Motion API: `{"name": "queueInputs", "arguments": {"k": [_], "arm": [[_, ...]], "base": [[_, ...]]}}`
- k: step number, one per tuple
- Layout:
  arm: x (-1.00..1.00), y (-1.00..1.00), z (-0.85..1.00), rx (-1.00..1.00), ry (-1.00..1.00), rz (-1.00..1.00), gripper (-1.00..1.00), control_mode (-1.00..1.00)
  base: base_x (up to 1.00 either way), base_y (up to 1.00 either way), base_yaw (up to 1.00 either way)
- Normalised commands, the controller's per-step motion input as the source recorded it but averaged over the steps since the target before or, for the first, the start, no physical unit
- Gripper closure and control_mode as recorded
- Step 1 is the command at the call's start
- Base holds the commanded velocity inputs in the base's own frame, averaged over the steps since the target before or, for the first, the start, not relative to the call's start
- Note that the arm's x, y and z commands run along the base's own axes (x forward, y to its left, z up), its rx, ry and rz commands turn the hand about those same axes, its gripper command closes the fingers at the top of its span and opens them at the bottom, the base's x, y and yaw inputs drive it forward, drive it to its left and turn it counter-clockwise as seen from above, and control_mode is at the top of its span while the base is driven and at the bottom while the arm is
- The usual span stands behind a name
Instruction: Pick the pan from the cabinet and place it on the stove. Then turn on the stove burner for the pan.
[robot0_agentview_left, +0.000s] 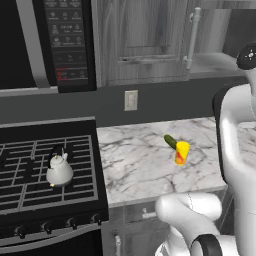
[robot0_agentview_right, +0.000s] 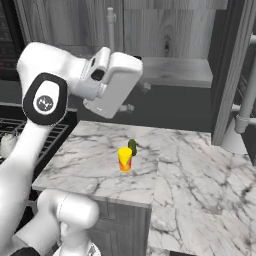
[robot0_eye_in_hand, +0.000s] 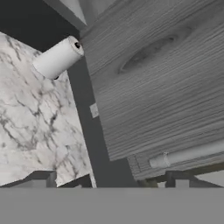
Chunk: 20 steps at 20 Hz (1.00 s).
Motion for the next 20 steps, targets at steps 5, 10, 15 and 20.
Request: {"name": "queueInputs", "arguments": {"k": [5, 10, 15, 20], "arm": [[-0.20, 0.84, -0.02, 0.13, -0.35, 0.05, -1.00, -1.00], [-0.02, 0.77, -0.01, 0.21, -0.35, 0.08, -1.00, -1.00], [0.04, 0.67, 0.00, 0.22, -0.28, 0.15, -1.00, -1.00], [0.34, 0.33, 0.03, 0.22, -0.23, 0.20, -1.00, -1.00]], "base": [[0.00, 0.00, 0.00], [0.00, 0.00, 0.00], [0.00, 0.00, 0.00], [0.00, 0.00, 0.00]]}}
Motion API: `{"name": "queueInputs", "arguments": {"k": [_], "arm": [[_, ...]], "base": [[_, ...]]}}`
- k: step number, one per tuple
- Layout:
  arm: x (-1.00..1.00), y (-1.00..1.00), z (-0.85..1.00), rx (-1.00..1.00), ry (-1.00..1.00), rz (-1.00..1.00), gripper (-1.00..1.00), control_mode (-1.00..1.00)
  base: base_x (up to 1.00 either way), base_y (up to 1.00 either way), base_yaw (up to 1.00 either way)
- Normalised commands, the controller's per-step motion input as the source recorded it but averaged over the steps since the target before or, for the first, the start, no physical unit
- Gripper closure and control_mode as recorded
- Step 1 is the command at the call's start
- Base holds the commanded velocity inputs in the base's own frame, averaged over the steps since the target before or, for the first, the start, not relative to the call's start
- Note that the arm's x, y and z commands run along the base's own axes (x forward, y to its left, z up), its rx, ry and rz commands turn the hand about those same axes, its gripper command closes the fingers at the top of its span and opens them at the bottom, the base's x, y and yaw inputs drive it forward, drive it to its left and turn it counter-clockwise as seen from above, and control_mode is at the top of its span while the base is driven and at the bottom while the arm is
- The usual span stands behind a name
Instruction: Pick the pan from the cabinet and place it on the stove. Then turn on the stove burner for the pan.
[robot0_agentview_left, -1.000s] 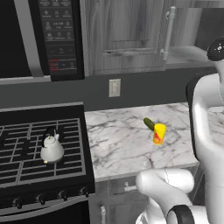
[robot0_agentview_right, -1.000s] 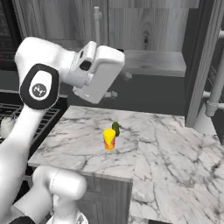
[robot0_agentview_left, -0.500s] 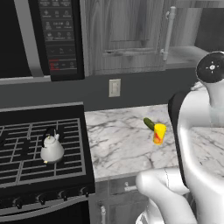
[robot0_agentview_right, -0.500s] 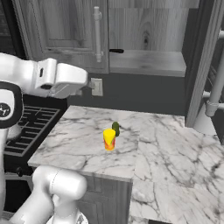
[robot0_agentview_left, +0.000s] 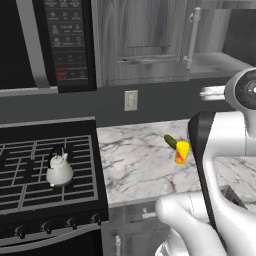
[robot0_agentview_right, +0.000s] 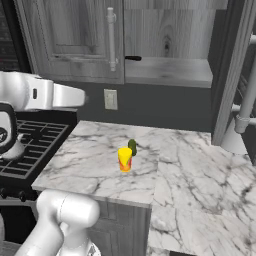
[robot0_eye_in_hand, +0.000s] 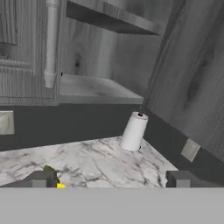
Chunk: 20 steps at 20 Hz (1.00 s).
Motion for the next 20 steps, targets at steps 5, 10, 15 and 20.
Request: {"name": "queueInputs", "arguments": {"k": [5, 10, 15, 20], "arm": [[0.48, 0.03, 0.11, 0.21, -0.22, 0.22, -1.00, -1.00], [0.40, 0.00, 0.14, 0.15, -0.20, 0.16, -1.00, -1.00], [0.33, 0.00, 0.20, 0.07, -0.18, 0.08, -1.00, -1.00], [0.34, 0.00, 0.12, 0.01, -0.16, 0.03, -1.00, -1.00]], "base": [[0.00, 0.00, 0.00], [0.00, 0.00, 0.00], [0.00, 0.00, 0.00], [0.00, 0.00, 0.00]]}}
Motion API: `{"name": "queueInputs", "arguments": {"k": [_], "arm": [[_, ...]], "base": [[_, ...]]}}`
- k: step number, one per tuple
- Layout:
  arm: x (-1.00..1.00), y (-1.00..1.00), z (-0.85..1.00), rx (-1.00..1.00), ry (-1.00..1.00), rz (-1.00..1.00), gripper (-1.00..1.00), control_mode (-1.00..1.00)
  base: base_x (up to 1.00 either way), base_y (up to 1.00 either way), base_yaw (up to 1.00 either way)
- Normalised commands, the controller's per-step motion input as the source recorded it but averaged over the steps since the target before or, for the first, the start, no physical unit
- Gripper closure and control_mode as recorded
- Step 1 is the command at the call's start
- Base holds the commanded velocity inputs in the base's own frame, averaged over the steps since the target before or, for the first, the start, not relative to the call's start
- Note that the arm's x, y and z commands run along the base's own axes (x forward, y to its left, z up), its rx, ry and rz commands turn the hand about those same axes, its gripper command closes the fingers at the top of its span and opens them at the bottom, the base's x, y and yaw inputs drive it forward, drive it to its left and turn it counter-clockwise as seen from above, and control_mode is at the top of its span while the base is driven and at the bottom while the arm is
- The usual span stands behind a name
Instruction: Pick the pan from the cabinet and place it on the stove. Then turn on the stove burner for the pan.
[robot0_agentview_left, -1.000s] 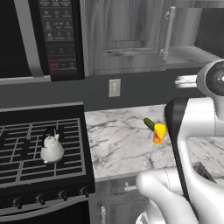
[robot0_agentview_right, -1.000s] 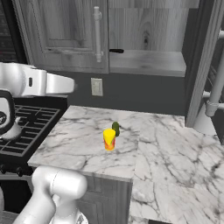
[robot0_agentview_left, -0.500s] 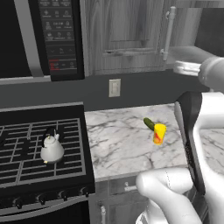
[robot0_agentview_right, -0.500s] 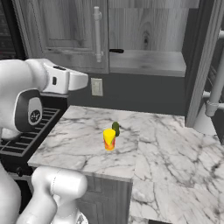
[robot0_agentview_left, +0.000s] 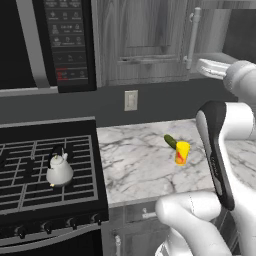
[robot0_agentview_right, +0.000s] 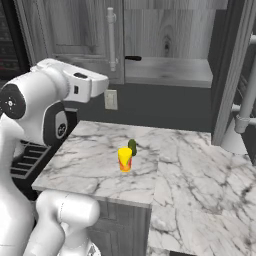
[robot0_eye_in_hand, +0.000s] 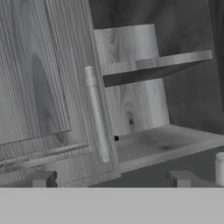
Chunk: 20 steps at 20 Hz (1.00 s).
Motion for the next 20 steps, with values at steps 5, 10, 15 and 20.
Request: {"name": "queueInputs", "arguments": {"k": [5, 10, 15, 20], "arm": [[0.28, 0.00, 0.06, 0.00, -0.19, 0.03, -1.00, -1.00], [0.14, 0.00, 0.03, -0.04, -0.10, 0.00, -1.00, -1.00], [0.26, 0.00, 0.22, -0.03, 0.00, 0.00, -1.00, -1.00], [0.34, 0.00, 0.28, -0.04, 0.00, 0.00, -1.00, -1.00]], "base": [[0.00, 0.00, 0.00], [0.00, 0.00, 0.00], [0.00, 0.00, 0.00], [0.00, 0.00, 0.00]]}}
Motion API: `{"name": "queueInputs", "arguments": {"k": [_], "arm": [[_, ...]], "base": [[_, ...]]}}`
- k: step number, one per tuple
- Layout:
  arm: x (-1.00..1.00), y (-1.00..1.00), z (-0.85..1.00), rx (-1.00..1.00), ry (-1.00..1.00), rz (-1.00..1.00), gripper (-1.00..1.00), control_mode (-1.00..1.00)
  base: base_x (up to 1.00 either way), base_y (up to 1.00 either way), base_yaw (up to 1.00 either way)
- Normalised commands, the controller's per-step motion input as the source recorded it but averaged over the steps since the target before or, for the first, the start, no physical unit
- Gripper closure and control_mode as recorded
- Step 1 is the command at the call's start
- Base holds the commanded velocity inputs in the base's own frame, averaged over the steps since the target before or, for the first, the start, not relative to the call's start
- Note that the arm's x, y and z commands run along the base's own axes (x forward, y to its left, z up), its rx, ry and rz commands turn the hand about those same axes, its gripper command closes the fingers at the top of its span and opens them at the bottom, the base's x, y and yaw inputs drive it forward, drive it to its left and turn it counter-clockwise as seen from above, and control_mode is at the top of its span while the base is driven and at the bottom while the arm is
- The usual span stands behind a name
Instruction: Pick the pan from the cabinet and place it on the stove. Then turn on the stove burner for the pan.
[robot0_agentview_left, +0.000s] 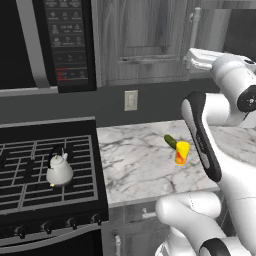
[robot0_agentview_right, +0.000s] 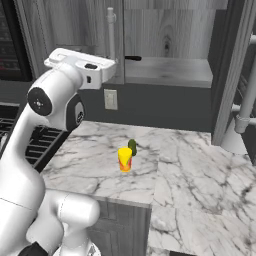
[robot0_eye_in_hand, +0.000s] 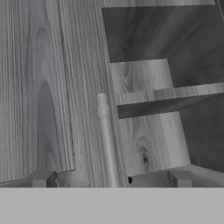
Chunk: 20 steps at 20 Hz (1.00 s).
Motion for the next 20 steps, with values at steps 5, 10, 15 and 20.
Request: {"name": "queueInputs", "arguments": {"k": [5, 10, 15, 20], "arm": [[0.27, 0.00, 0.08, -0.03, 0.00, 0.00, -1.00, -1.00], [0.11, 0.00, 0.00, -0.01, -0.02, 0.00, -1.00, -1.00], [0.15, -0.01, 0.00, 0.00, -0.03, 0.00, -1.00, -1.00], [0.23, 0.00, -0.02, 0.00, -0.01, 0.00, -1.00, -1.00]], "base": [[0.00, 0.00, 0.00], [0.00, 0.00, 0.00], [0.00, 0.00, 0.00], [0.00, 0.00, 0.00]]}}
